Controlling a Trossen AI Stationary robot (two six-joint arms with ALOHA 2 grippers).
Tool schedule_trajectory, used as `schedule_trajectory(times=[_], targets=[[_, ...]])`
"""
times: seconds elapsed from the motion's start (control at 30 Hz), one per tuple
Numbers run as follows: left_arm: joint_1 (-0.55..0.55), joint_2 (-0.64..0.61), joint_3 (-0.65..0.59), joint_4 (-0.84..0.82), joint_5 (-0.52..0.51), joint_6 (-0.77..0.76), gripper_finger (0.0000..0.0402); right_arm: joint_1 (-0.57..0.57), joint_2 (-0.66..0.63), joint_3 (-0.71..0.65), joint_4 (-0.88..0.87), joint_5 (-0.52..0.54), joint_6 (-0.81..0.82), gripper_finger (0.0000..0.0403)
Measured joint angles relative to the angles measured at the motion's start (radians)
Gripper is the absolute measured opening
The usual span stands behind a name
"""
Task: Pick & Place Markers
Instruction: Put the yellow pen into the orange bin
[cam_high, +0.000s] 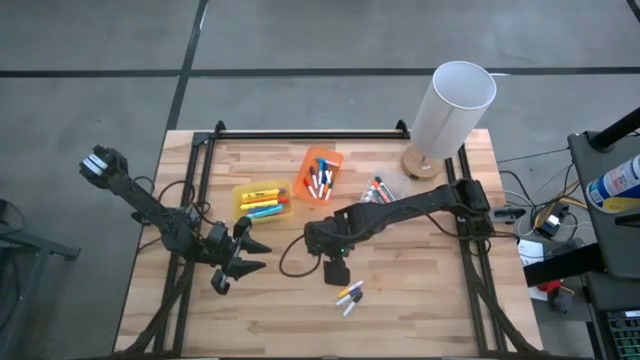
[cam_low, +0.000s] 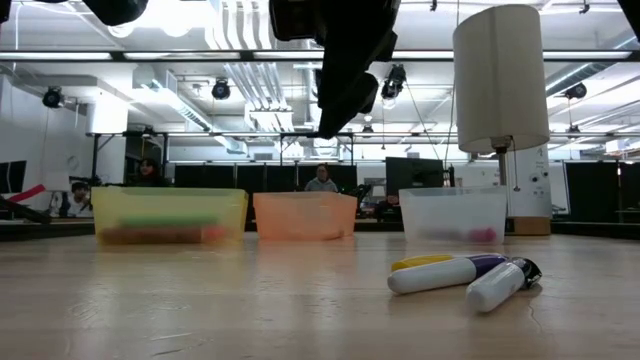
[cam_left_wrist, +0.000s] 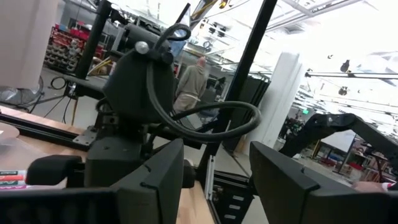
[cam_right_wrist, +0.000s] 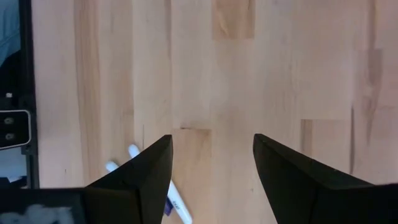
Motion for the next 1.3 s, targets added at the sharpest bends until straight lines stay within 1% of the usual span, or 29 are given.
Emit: schedule_trajectory(times=[1.3], targets=[[0.0, 0.0, -0.001, 0.0, -0.003, 0.001, 0.0179, 0.014, 0.0, -0.005, -0.003, 0.0, 0.007, 0.0215]])
